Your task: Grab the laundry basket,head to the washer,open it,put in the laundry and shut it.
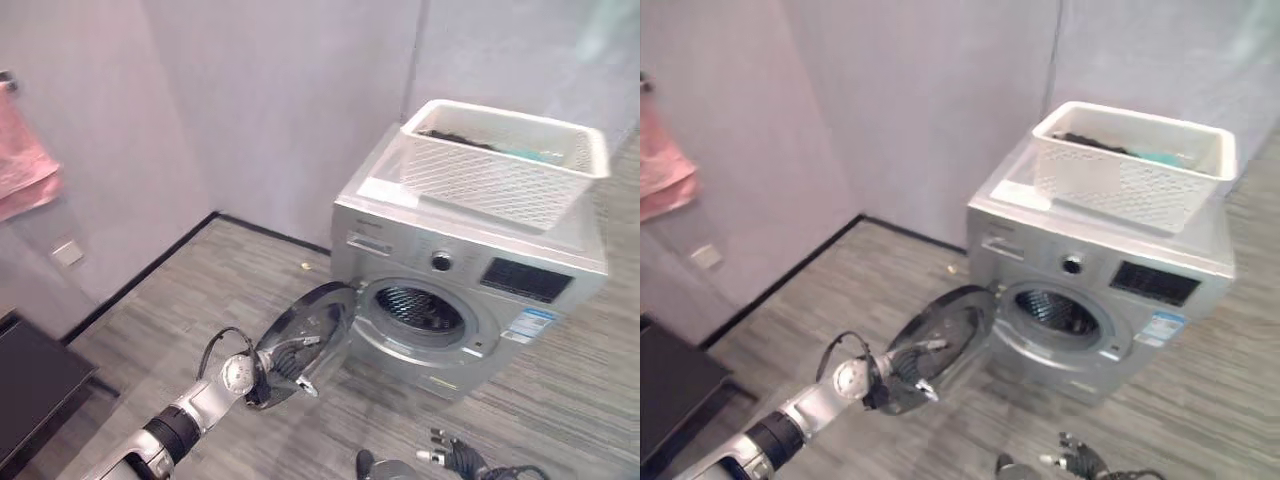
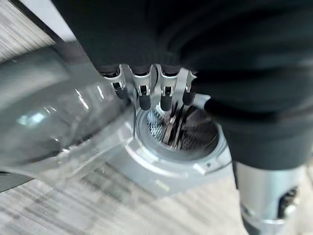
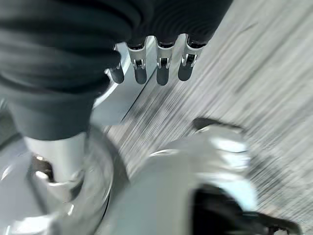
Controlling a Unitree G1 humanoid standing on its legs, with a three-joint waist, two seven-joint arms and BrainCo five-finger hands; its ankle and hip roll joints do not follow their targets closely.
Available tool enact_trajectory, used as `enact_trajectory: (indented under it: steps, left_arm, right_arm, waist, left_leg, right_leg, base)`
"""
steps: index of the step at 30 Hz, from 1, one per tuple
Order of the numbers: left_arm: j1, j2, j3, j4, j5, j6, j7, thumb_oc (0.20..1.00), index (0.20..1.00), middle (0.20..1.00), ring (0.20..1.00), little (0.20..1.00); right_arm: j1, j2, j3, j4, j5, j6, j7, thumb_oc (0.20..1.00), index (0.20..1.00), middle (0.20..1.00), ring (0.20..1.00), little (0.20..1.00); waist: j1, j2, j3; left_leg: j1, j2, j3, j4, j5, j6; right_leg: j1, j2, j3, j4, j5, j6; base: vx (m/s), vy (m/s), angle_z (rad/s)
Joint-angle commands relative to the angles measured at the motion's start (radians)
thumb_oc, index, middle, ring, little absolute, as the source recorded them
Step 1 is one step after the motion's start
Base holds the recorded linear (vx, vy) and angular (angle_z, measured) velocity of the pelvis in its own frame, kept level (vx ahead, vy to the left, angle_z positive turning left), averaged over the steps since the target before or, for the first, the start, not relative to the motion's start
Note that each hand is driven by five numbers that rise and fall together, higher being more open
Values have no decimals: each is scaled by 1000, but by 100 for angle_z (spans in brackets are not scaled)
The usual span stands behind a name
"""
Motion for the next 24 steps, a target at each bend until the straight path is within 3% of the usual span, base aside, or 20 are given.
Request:
enact_trajectory:
  steps: [1,2,3,6,10,13,16,18,24]
  left_arm:
    - [-85,-53,39,57,38,12,57,1000,1000,1000,1000,1000]
    - [-101,-87,58,114,31,32,108,1000,1000,1000,1000,1000]
    - [-116,-120,90,164,12,43,159,1000,1000,1000,1000,1000]
    - [-149,-205,155,301,-88,47,247,1000,1000,1000,1000,1000]
    - [-167,-226,193,387,-159,47,293,1000,1000,1000,1000,1000]
    - [-129,-230,223,445,-162,47,302,1000,1000,1000,1000,1000]
    - [-61,-217,265,517,-157,36,309,1000,1000,1000,1000,1000]
    - [19,-185,303,559,-136,26,302,1000,1000,1000,1000,1000]
    - [93,-123,360,648,-40,5,334,1000,1000,1000,1000,1000]
  right_arm:
    - [-6,-18,8,-31,-30,-11,-12,1000,1000,1000,1000,1000]
    - [-1,-12,7,-19,-30,-7,-29,1000,1000,1000,1000,1000]
    - [-2,-8,9,-16,-31,-5,-43,1000,1000,1000,1000,1000]
    - [-31,7,29,22,-34,-5,-69,1000,1000,1000,1000,1000]
    - [-105,24,70,99,-32,-13,-94,1000,1000,1000,1000,1000]
    - [-118,43,86,105,-53,-8,-84,1000,1000,1000,1000,1000]
    - [-130,48,97,111,-79,-5,-64,1000,1000,1000,1000,1000]
    - [-142,57,104,114,-94,-3,-47,1000,1000,1000,1000,1000]
    - [-135,62,107,143,-135,-15,-37,1000,1000,1000,1000,1000]
  waist:
    - [8,-25,33]
    - [17,-38,48]
    - [28,-52,64]
    - [50,-90,94]
    - [118,-78,153]
    - [129,-66,139]
    - [142,-69,97]
    - [153,-69,67]
    - [163,-73,41]
  left_leg:
    - [-107,32,-96,250,155,43]
    - [-167,30,-129,304,174,50]
    - [-222,15,-149,316,151,62]
    - [-338,-38,-192,232,110,63]
    - [-437,-113,-309,13,233,18]
    - [-404,-102,-294,-33,241,12]
    - [-375,-108,-268,-10,200,25]
    - [-331,-106,-204,-1,164,46]
    - [-275,-126,-137,-1,112,78]
  right_leg:
    - [53,16,49,8,-82,-15]
    - [66,13,50,3,-94,-28]
    - [85,7,55,-7,-104,-32]
    - [113,-6,76,-25,-115,-34]
    - [181,35,149,-27,-138,-33]
    - [219,36,188,-38,-157,-19]
    - [225,-1,230,-32,-165,-2]
    - [229,-36,267,-21,-159,20]
    - [233,-90,284,-13,-150,56]
  base:
    - [65,-193,-62]
    - [22,-86,-44]
    - [33,-101,-25]
    - [94,-17,16]
    - [168,124,-35]
    - [183,138,-90]
    - [238,229,-96]
    - [278,271,-79]
    - [133,200,-66]
